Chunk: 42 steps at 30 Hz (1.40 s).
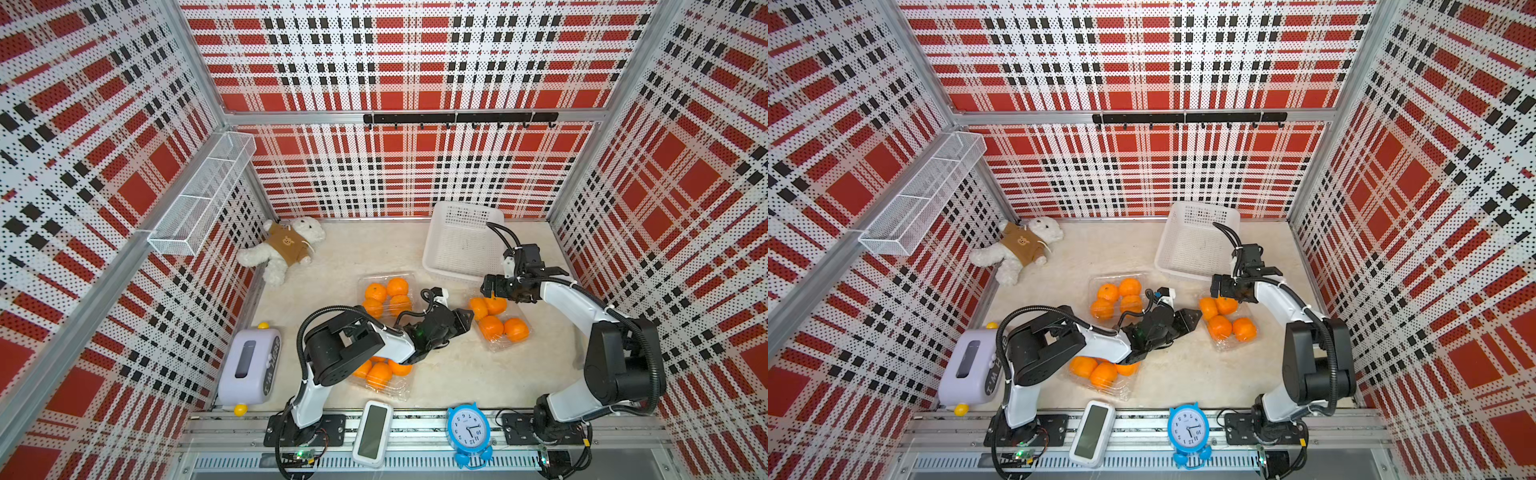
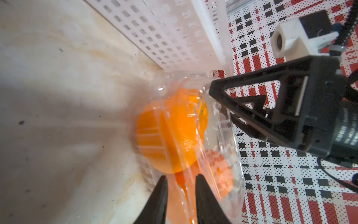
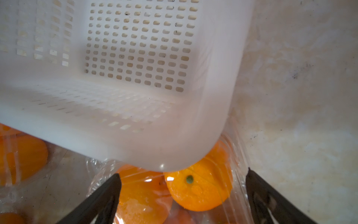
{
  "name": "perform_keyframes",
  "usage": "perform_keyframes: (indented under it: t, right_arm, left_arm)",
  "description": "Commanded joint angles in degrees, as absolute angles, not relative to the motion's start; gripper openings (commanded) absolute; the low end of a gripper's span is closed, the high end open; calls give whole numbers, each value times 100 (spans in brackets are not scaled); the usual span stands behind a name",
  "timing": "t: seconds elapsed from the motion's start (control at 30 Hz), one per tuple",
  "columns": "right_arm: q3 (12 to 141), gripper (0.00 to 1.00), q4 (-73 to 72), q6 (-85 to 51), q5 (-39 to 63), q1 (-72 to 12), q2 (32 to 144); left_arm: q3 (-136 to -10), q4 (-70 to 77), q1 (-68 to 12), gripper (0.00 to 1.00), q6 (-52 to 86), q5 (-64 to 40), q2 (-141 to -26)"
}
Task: Take oranges out of containers
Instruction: Open the packing box at the center of the board.
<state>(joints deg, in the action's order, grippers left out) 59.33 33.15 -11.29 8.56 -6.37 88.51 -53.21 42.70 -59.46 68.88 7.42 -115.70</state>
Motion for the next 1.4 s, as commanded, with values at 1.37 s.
perform_keyframes:
  t: [1.37]
  right_arm:
    - [6095, 100, 3774, -1138, 492, -987, 8964]
  left_arm:
    - [-5977, 3902, -5986, 0, 6857, 703, -11958]
